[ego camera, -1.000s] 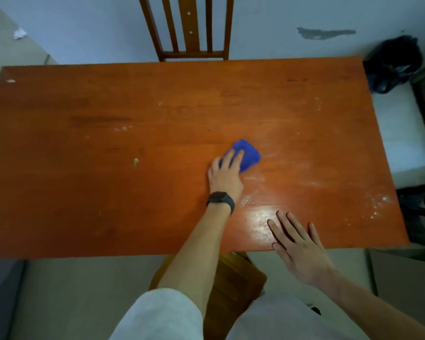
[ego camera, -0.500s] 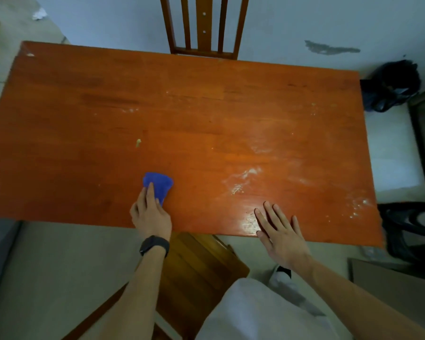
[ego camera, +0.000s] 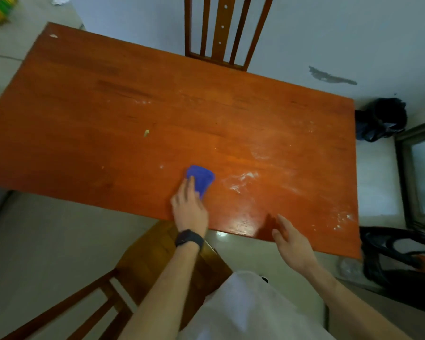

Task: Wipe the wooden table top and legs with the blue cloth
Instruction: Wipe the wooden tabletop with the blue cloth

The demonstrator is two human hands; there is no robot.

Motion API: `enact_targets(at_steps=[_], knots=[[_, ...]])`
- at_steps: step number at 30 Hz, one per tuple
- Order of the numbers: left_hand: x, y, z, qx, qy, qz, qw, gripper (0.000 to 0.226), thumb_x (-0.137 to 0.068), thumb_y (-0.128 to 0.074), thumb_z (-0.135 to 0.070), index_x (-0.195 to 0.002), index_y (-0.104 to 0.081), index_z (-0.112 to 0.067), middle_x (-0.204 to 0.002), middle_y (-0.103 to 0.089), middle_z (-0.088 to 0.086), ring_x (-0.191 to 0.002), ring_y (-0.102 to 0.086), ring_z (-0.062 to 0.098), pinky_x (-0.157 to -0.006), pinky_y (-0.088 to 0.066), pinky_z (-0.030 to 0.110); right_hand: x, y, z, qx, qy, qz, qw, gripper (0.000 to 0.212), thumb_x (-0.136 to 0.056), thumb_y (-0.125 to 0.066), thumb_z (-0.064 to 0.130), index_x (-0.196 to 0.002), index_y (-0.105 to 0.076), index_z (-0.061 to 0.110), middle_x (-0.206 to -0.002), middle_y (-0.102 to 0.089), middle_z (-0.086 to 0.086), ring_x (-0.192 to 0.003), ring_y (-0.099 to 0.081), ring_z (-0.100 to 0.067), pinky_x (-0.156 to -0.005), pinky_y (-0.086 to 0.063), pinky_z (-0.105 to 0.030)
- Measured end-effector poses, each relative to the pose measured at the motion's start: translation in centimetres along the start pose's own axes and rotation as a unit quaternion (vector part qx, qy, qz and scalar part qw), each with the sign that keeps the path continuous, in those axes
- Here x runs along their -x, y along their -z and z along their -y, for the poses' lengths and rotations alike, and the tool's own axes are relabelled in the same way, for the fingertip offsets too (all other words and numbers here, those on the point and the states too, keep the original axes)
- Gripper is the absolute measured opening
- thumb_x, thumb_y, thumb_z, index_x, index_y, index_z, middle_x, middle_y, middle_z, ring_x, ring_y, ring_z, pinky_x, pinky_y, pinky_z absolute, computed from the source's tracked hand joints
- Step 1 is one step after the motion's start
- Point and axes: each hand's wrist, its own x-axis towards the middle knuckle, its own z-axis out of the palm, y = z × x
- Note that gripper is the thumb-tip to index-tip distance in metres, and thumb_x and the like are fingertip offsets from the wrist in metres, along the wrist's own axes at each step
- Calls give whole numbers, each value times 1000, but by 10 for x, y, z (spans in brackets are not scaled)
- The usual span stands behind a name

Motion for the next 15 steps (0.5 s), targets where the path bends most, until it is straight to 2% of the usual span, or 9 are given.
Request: enact_targets(at_steps=[2, 4, 7, 9, 10, 11, 13, 15], knots=[[-8, 5, 37, -48, 39, -40, 997, 47, -100, -47, -19, -146, -42, -18, -147, -42, 18, -127, -44, 38, -104, -38, 51, 1, -6, -12, 92, 5, 30, 995, 56, -105, -39, 35, -156, -20, 22, -161, -25, 0, -149, -22, -22, -120, -21, -34], [1, -3, 48, -86, 46, -54, 994, 44, -99, -50, -22, -143, -47, -18, -135, -49, 24, -116, -48, 43, -93, -45, 54, 1, -15, -25, 175, 3, 70, 982, 61, -105, -31, 41, -158, -5, 25, -165, 2, -1, -152, 4, -22, -124, -8, -41], [33, -30, 11, -77, -5, 29, 997, 44, -94, -60, -21, -138, -54, -20, -125, -56, 19, -107, -52, 38, -85, -50, 50, 1, -27, -33, 201, -4, 89, 975, 63, -105, -26, 43, -157, 6, 24, -163, 19, 0, -150, 18, -23, -124, -3, -43], [60, -52, -28, -45, -75, 104, 991, 53, -86, -71, -21, -136, -55, -24, -122, -61, 14, -104, -57, 37, -80, -55, 49, 2, -24, -25, 140, -19, 81, 987, 60, -106, -27, 40, -158, -4, 22, -165, 10, -1, -151, 12, -21, -123, 0, -36], [72, -62, -44, -28, -94, 132, 986, 56, -83, -75, -21, -135, -56, -26, -121, -62, 11, -103, -59, 36, -77, -56, 49, 1, -19, -18, 90, -31, 68, 993, 57, -106, -29, 39, -158, -13, 22, -165, -1, -1, -152, 3, -20, -123, -4, -33], [80, -67, -58, 2, -84, 152, 985, 56, -82, -75, -22, -135, -56, -27, -120, -63, 9, -102, -59, 34, -76, -56, 47, -2, -13, -14, 34, -46, 46, 997, 54, -106, -32, 39, -156, -22, 23, -164, -15, 1, -151, -10, -19, -121, -11, -31], [84, -66, -81, 89, -13, 158, 983, 48, -92, -65, -26, -138, -53, -27, -123, -60, 1, -103, -55, 26, -84, -53, 42, -7, 0, -1, -102, -87, -6, 991, 49, -103, -40, 43, -151, -36, 29, -155, -37, 7, -143, -34, -16, -116, -25, -29], [83, -57, -97, 198, 62, 183, 961, 43, -98, -54, -33, -139, -45, -28, -121, -54, -12, -101, -51, 10, -87, -47, 32, -11, 7, 11, -251, -121, -18, 960, 51, -94, -49, 59, -143, -43, 44, -146, -50, 11, -134, -48, -14, -114, -36, -38]])
